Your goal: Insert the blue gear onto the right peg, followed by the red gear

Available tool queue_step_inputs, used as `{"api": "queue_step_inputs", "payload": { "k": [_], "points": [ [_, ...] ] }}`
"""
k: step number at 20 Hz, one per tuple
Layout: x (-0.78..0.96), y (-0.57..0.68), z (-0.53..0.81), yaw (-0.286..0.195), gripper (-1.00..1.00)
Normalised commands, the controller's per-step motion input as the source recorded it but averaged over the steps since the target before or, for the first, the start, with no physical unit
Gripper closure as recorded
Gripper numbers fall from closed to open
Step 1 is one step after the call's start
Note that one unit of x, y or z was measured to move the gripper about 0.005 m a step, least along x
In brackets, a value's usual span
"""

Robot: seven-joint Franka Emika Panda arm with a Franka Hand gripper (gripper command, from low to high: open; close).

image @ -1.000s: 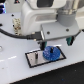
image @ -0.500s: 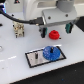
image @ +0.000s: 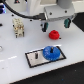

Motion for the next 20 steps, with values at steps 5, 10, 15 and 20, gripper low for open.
{"api": "queue_step_inputs", "payload": {
  "k": [5, 10, 15, 20],
  "points": [
    [-0.12, 0.18, -0.38, 0.000, -1.00],
    [-0.11, 0.13, -0.41, 0.000, -1.00],
    [-0.20, 0.05, -0.38, 0.000, -1.00],
    [-0.16, 0.04, -0.24, 0.000, 1.00]
  ]
}}
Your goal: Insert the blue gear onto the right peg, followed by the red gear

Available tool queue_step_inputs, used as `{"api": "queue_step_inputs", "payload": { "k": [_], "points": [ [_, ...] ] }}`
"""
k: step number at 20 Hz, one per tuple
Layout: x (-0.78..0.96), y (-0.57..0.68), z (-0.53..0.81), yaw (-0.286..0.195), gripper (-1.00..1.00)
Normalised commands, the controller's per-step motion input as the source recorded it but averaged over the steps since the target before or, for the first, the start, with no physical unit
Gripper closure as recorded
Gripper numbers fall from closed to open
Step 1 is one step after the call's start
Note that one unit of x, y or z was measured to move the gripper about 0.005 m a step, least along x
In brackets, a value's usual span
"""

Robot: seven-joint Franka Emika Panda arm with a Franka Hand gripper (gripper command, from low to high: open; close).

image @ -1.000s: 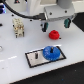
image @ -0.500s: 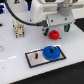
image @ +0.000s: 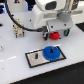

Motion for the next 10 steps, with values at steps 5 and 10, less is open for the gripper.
{"api": "queue_step_inputs", "payload": {
  "k": [5, 10],
  "points": [
    [-0.22, 0.00, -0.13, 0.000, 1.00],
    [0.00, 0.01, 0.00, 0.000, 1.00]
  ]
}}
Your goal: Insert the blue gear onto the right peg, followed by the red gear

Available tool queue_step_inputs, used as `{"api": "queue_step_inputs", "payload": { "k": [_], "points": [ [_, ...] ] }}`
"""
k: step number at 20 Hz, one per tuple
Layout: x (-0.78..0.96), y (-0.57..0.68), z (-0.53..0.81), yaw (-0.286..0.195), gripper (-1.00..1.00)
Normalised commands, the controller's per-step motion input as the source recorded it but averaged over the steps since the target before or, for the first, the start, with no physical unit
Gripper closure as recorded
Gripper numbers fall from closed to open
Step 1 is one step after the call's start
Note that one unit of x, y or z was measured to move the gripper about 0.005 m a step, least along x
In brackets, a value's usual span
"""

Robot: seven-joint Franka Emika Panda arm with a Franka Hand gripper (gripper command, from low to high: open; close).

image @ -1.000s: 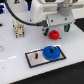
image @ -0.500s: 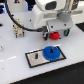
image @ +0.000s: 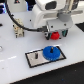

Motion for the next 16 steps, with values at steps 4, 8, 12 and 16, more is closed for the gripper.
{"api": "queue_step_inputs", "payload": {
  "k": [4, 8, 12, 16],
  "points": [
    [-0.01, 0.00, 0.02, 0.000, 1.00],
    [0.05, 0.01, 0.26, 0.000, 1.00],
    [0.19, 0.01, 0.55, 0.000, 1.00],
    [0.40, -0.05, 0.55, 0.000, 1.00]
  ]
}}
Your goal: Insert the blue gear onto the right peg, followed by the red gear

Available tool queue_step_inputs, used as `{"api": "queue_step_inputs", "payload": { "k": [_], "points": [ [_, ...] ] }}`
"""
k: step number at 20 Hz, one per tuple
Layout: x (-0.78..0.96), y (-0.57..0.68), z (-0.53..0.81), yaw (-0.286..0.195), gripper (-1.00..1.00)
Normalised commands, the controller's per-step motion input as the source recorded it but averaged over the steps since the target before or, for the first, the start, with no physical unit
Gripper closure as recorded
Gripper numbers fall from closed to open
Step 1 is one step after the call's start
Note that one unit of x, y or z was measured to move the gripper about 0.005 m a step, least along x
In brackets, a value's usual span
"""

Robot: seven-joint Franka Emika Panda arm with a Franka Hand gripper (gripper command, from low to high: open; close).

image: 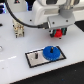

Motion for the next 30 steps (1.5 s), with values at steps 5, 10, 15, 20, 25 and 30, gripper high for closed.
{"api": "queue_step_inputs", "payload": {
  "k": [5, 10, 15, 20, 25, 30],
  "points": [
    [0.54, -0.08, 0.54, 0.000, 1.00],
    [0.61, -0.13, 0.45, 0.000, 1.00],
    [0.65, -0.22, 0.35, 0.000, 1.00],
    [0.66, -0.30, 0.29, 0.000, 1.00],
    [0.67, -0.29, 0.26, 0.000, 1.00],
    [0.68, -0.25, 0.18, 0.000, 1.00]
  ]
}}
